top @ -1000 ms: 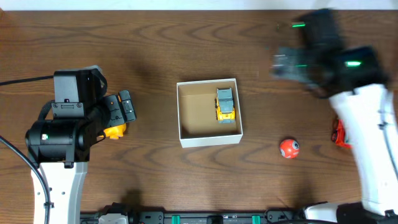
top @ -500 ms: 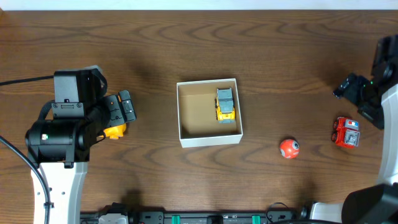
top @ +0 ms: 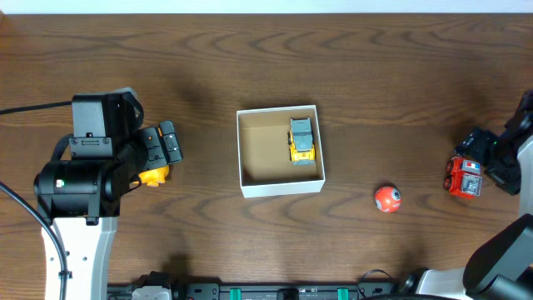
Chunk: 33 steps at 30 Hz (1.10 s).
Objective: Pack container
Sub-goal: 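Move the right gripper to the red fire truck, then grasp the red fire truck with the right gripper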
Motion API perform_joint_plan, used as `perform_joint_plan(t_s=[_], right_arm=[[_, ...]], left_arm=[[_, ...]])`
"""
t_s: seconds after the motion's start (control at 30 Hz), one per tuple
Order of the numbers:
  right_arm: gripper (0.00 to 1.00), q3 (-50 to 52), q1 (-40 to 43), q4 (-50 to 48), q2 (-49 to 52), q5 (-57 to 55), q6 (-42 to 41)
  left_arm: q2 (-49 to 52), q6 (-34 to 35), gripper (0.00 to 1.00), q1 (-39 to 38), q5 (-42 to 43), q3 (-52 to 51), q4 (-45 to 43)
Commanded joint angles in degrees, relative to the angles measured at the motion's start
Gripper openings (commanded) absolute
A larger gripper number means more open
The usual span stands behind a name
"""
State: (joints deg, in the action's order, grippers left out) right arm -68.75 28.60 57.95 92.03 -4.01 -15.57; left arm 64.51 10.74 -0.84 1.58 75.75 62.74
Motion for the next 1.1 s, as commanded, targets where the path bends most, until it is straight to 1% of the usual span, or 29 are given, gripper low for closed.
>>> perform_joint_plan(t_s=[0.0, 0.23, 0.5, 0.7, 0.97, 1.03, 1.07], right_arm=[[0.99, 3.85, 0.22, -1.55, 0.37, 0.46, 1.99], [0.99, 10.01, 0.22, -8.17, 0.37, 1.25, 4.63], [0.98, 11.56, 0.22, -14.93, 0.5, 1.53, 8.96], [0.99, 11.98, 0.22, -15.39, 0.61, 3.43, 12.28], [0.97, 15.69, 0.26, -18.84, 0.66, 3.45, 12.26], [0.96, 16.11, 0.26, -18.97, 0.66, 3.45, 12.26], [0.93, 16.17, 0.26, -19.02, 0.66, 3.45, 12.26]], left_arm=[[0.22, 0.74, 0.98, 0.28, 0.61, 1.09, 0.0], [0.22, 0.74, 0.98, 0.28, 0.61, 1.09, 0.04], [0.22, 0.74, 0.98, 0.28, 0.61, 1.09, 0.09], [0.24, 0.74, 0.98, 0.28, 0.61, 1.09, 0.22], [0.22, 0.74, 0.98, 0.28, 0.59, 1.09, 0.22], [0.22, 0.74, 0.98, 0.28, 0.59, 1.09, 0.22], [0.22, 0.74, 0.98, 0.28, 0.59, 1.09, 0.22]])
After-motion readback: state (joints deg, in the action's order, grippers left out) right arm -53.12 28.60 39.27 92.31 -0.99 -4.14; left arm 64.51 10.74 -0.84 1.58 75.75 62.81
